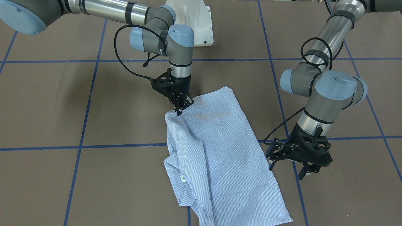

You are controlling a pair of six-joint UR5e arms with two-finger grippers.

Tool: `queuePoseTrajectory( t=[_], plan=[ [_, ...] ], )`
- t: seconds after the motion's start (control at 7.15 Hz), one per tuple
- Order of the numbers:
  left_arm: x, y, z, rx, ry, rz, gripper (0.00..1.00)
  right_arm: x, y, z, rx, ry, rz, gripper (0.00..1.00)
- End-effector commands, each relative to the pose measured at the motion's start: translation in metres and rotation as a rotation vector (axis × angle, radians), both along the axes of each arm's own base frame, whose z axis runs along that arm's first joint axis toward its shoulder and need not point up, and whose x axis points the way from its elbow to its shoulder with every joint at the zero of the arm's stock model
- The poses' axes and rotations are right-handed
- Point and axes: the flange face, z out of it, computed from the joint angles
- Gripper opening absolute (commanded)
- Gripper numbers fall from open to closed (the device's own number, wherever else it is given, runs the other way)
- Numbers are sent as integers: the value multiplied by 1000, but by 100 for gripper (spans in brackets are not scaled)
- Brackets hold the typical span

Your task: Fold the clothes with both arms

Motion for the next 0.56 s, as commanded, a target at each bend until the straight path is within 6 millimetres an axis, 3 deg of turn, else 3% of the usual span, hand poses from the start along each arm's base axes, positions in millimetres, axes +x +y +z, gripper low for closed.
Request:
queuePoseTrajectory(
  t=[0.0,0.14,0.42],
  plan=[
    [3,36,-11,-53,97,-17,100,22,8,-5,11,-32,3,0],
    [12,84,-19,-94,176,1,100,37,13,3,15,-39,4,0],
    [25,207,-25,-270,347,56,100,45,17,8,15,-42,5,0]
  ],
)
